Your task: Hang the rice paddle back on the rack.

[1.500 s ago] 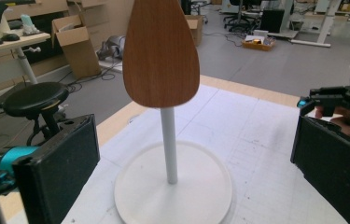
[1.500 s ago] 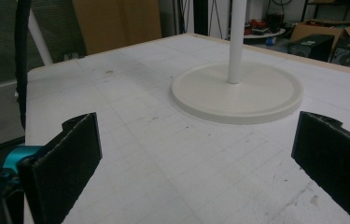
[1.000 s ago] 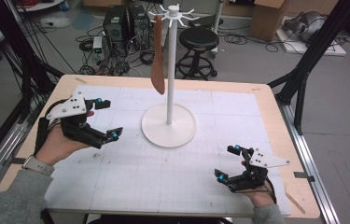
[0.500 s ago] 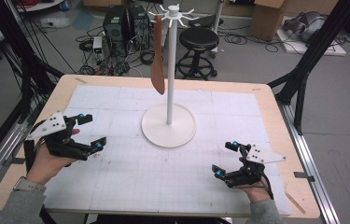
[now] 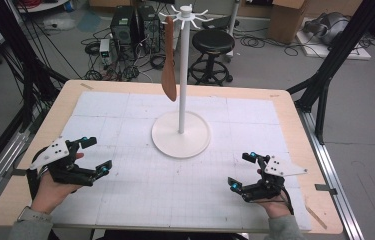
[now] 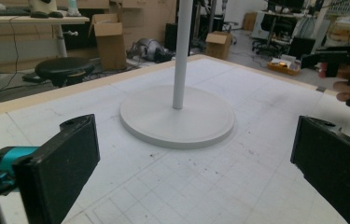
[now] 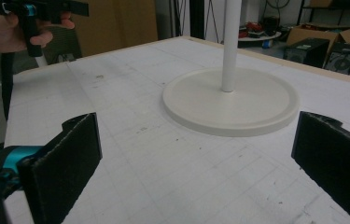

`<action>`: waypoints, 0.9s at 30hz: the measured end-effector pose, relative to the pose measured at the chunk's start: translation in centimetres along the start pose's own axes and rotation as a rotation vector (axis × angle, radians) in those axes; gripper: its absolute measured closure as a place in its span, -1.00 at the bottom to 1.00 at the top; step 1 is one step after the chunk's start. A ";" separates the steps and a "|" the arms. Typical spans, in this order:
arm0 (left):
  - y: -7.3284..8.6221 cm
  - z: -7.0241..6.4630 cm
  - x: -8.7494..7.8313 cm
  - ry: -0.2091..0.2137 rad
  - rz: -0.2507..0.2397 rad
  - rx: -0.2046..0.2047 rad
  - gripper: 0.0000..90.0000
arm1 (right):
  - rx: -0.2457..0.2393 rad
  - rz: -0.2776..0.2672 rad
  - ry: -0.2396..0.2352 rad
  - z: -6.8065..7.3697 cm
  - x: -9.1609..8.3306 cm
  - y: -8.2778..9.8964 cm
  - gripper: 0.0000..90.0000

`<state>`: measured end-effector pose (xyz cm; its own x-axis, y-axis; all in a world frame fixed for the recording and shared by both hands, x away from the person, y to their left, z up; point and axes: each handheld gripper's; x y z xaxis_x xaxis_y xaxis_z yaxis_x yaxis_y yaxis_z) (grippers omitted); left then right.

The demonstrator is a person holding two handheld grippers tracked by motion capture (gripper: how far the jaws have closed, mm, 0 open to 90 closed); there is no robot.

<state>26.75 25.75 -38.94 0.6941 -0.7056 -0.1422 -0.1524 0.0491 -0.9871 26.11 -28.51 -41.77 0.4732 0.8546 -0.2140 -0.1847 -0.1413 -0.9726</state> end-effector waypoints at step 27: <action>2.7 1.6 -5.8 -0.176 -0.008 0.008 -0.96 | 0.012 -0.063 0.136 -0.7 -3.1 0.2 -1.00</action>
<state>23.48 31.10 -40.93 0.8077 -0.5716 -0.1448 -0.1419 0.0500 -0.9886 25.19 -31.54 -41.40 0.5966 0.7858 -0.1633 -0.1607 -0.0824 -0.9836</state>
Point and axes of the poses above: each handheld gripper's, and its own axes: x roughly forward along the jaws, y roughly out of its underside, z roughly to its left, and after that the axes turned 5 degrees about -y, right-handed
